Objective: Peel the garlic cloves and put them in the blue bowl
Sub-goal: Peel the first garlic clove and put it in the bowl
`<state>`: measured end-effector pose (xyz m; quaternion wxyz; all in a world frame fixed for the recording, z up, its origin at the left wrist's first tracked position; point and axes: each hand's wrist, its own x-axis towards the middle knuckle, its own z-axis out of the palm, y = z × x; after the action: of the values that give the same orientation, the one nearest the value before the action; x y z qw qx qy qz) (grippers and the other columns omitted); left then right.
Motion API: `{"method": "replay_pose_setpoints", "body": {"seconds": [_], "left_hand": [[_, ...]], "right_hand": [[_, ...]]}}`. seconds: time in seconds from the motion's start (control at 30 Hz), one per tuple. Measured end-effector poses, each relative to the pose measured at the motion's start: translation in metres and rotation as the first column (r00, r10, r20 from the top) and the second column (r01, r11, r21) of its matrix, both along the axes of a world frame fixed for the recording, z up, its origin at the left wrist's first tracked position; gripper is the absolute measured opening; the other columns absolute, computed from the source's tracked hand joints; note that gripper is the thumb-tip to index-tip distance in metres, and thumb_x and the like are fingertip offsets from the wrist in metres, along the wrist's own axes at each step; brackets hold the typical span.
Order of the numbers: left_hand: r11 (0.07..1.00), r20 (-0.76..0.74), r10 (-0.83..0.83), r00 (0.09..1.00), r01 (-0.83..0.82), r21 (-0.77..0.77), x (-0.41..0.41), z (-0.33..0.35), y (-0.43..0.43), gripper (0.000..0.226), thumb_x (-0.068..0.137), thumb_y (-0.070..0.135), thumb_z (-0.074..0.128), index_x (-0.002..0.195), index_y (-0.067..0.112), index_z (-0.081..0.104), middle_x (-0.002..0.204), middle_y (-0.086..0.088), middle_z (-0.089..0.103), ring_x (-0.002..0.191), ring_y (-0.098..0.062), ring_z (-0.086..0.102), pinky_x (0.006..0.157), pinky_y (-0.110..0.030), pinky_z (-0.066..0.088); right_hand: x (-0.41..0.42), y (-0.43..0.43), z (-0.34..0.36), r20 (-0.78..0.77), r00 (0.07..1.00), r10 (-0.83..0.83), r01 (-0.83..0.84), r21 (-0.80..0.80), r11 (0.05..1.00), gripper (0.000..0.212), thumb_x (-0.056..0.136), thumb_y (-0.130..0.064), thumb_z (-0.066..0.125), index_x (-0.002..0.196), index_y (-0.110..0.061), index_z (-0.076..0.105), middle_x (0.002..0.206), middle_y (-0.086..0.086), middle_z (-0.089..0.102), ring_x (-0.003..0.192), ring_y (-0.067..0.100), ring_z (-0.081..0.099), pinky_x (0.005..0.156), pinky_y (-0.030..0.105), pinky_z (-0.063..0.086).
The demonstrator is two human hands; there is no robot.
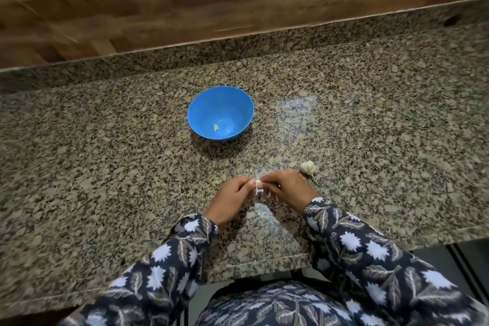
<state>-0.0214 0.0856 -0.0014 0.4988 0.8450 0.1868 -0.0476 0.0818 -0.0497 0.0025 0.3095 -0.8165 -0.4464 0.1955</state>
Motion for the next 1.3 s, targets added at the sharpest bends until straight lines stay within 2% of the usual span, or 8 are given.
{"method": "replay_pose_setpoints", "body": {"seconds": [0.13,0.27,0.33,0.5,0.7,0.83,0.97,1.3], "left_hand": [[0.984,0.054,0.065,0.996,-0.073,0.163,-0.003,-0.014,-0.011,0.026,0.097,0.022,0.047,0.088,0.008,0.067,0.071,-0.003,0.060,0.060,-0.012,0.049,0.055,-0.024,0.038],[0.753,-0.212,0.298,0.930,-0.366,-0.547,0.002,-0.008,-0.020,0.031,0.097,0.017,0.044,0.071,0.008,0.059,0.055,0.002,0.048,0.044,-0.008,0.039,0.044,-0.018,0.031],[0.696,-0.246,0.292,0.924,-0.382,-0.608,0.003,-0.006,-0.016,0.029,0.096,0.017,0.047,0.070,0.008,0.059,0.053,0.003,0.049,0.043,-0.009,0.039,0.044,-0.020,0.032],[0.956,0.135,0.266,0.954,-0.244,-0.161,0.001,-0.012,-0.009,0.023,0.083,0.015,0.069,0.106,0.017,0.069,0.093,-0.003,0.071,0.081,-0.010,0.065,0.072,-0.022,0.054],[0.960,0.206,-0.088,0.974,0.028,0.279,-0.001,-0.008,-0.004,0.032,0.081,0.017,0.070,0.113,0.013,0.067,0.104,-0.002,0.070,0.086,-0.007,0.066,0.080,-0.009,0.050],[0.998,0.148,0.052,0.988,-0.044,-0.054,0.003,-0.002,0.000,0.029,0.078,0.007,0.072,0.107,0.009,0.069,0.096,-0.002,0.072,0.085,-0.007,0.068,0.076,-0.019,0.055],[0.813,0.060,0.306,0.950,-0.228,-0.536,0.004,0.003,-0.004,0.025,0.073,-0.010,0.069,0.096,-0.002,0.068,0.087,-0.016,0.071,0.074,-0.018,0.070,0.064,-0.022,0.057],[0.466,-0.123,0.515,0.848,-0.398,-0.790,-0.003,-0.009,-0.007,0.034,0.076,-0.007,0.066,0.109,-0.004,0.064,0.102,-0.020,0.069,0.086,-0.022,0.069,0.070,-0.023,0.057]], "right_hand": [[-0.006,0.000,-0.009,-0.073,0.992,-0.104,0.103,-0.019,0.995,0.018,0.088,-0.017,0.059,0.096,-0.007,0.072,0.086,0.009,0.072,0.078,0.019,0.065,0.079,0.032,0.049],[-0.011,-0.002,-0.010,-0.139,0.978,-0.156,0.163,0.041,0.986,0.020,0.086,-0.014,0.061,0.103,-0.007,0.070,0.094,0.010,0.071,0.084,0.021,0.065,0.078,0.021,0.047],[-0.009,-0.004,-0.011,-0.197,0.965,-0.173,0.186,0.049,0.981,0.019,0.086,-0.015,0.061,0.101,-0.007,0.070,0.092,0.009,0.072,0.082,0.022,0.066,0.074,0.021,0.048],[-0.010,-0.006,-0.013,-0.328,0.922,-0.205,0.230,0.037,0.973,0.018,0.088,-0.017,0.060,0.099,-0.009,0.071,0.081,0.008,0.071,0.062,0.008,0.061,0.057,0.017,0.047],[-0.010,-0.008,-0.018,-0.589,0.779,-0.216,0.268,0.001,0.963,0.011,0.088,-0.011,0.058,0.088,-0.012,0.069,0.068,0.001,0.066,0.060,0.011,0.059,0.066,0.024,0.053],[-0.006,-0.008,-0.010,-0.664,0.735,-0.138,0.225,0.047,0.973,0.011,0.087,-0.008,0.058,0.086,-0.007,0.069,0.067,0.001,0.065,0.055,0.004,0.058,0.057,0.014,0.050],[-0.004,-0.009,-0.005,-0.688,0.717,-0.117,0.257,0.105,0.961,0.015,0.089,-0.005,0.056,0.092,0.002,0.068,0.062,-0.001,0.065,0.051,0.001,0.058,0.050,0.010,0.043],[-0.008,-0.016,-0.020,-0.370,0.833,-0.411,0.413,-0.077,0.907,0.014,0.080,-0.023,0.069,0.082,-0.009,0.074,0.075,0.002,0.071,0.063,0.009,0.063,0.058,0.011,0.045]]}}
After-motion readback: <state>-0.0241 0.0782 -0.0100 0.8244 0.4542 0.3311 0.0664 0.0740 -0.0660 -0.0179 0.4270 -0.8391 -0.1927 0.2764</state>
